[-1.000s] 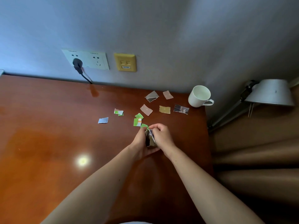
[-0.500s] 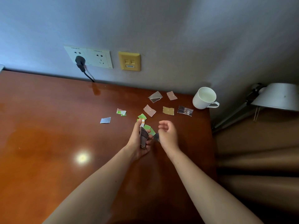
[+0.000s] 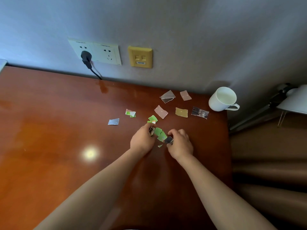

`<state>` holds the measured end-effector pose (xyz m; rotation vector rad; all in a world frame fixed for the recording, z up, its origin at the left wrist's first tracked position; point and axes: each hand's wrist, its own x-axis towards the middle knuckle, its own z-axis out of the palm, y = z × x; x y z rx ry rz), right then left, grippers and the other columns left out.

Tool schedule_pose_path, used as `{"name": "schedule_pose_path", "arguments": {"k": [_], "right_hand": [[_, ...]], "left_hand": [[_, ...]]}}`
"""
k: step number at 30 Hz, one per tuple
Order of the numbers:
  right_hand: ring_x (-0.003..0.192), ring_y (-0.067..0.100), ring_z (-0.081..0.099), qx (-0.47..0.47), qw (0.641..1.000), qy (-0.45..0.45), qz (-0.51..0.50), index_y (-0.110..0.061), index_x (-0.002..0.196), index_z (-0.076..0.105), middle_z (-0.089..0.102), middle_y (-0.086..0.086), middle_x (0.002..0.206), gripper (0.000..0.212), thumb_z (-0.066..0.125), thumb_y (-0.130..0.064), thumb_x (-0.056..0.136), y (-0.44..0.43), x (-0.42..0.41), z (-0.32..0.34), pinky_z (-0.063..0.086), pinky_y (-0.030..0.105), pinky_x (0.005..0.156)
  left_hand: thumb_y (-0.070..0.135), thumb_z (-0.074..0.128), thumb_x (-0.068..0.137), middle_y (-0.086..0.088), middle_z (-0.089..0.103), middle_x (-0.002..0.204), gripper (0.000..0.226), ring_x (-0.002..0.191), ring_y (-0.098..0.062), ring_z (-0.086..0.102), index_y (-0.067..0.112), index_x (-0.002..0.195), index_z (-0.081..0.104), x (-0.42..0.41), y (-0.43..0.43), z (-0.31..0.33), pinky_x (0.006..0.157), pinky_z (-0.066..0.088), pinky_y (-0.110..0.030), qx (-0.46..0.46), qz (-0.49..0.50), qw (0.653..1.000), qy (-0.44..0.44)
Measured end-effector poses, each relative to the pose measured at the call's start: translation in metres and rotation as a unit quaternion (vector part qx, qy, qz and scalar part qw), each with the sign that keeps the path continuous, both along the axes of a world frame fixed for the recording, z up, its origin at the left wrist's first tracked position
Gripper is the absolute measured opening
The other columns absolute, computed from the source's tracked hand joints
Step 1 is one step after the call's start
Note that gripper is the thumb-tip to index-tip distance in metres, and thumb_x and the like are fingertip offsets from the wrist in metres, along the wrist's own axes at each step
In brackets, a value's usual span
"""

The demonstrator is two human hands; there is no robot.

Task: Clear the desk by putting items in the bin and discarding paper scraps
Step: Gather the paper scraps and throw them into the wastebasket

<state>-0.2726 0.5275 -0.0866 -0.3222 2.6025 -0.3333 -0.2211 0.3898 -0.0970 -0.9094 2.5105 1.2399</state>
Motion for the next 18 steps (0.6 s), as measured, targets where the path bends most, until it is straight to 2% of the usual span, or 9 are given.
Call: {"name": "schedule_pose_path", "arguments": {"k": [2, 5, 9, 14, 18], "right_hand": [[0.12, 0.021, 0.046, 0.006, 1.0, -0.003, -0.001, -0.028, 0.12, 0.055, 0.047, -0.001, 0.126, 0.035, 0.068, -0.023, 0.088, 0.0, -0.002, 0.001, 0.049, 0.032, 0.083], [0.121, 0.022, 0.045, 0.013, 1.0, -0.005, -0.003, -0.025, 0.117, 0.058, 0.047, 0.0, 0.125, 0.032, 0.069, -0.026, 0.087, -0.001, -0.004, 0.0, 0.048, 0.033, 0.088], [0.123, 0.023, 0.046, 0.011, 1.0, 0.013, 0.003, -0.023, 0.125, 0.053, 0.051, 0.001, 0.128, 0.043, 0.071, -0.024, 0.086, -0.003, -0.005, 0.0, 0.047, 0.034, 0.091], [0.11, 0.024, 0.057, 0.017, 0.999, -0.027, -0.011, -0.026, 0.112, 0.057, 0.063, -0.001, 0.114, 0.03, 0.069, -0.022, 0.085, -0.006, -0.011, 0.0, 0.044, 0.029, 0.072], [0.089, 0.023, 0.06, -0.006, 0.998, -0.053, -0.04, -0.024, 0.088, 0.059, 0.064, -0.004, 0.093, 0.008, 0.066, -0.025, 0.083, -0.007, -0.01, 0.0, 0.04, 0.026, 0.063]], "left_hand": [[0.027, 0.059, 0.087, 0.007, 0.061, 0.119, 0.037, 0.106, -0.022, 0.06, 0.033, 0.123, 0.054, -0.004, -0.002, -0.003, 0.078, 0.046, -0.03, -0.058, -0.047, 0.997, -0.003], [0.026, 0.058, 0.087, 0.003, 0.058, 0.124, 0.043, 0.109, -0.024, 0.059, 0.034, 0.129, 0.05, -0.009, -0.004, -0.009, 0.081, 0.051, -0.036, -0.098, -0.104, 0.99, 0.0], [0.024, 0.056, 0.088, -0.002, 0.058, 0.12, 0.039, 0.103, -0.028, 0.06, 0.028, 0.126, 0.05, -0.015, -0.003, -0.013, 0.07, 0.048, -0.034, -0.16, -0.159, 0.974, -0.02], [0.026, 0.052, 0.092, -0.005, 0.058, 0.113, 0.024, 0.097, -0.03, 0.06, 0.021, 0.115, 0.054, -0.019, -0.003, -0.015, 0.064, 0.039, -0.031, -0.194, -0.169, 0.965, -0.045], [0.028, 0.054, 0.091, -0.003, 0.057, 0.117, 0.03, 0.1, -0.029, 0.06, 0.022, 0.121, 0.05, -0.02, -0.004, -0.015, 0.065, 0.041, -0.032, -0.185, -0.169, 0.967, -0.037]]}}
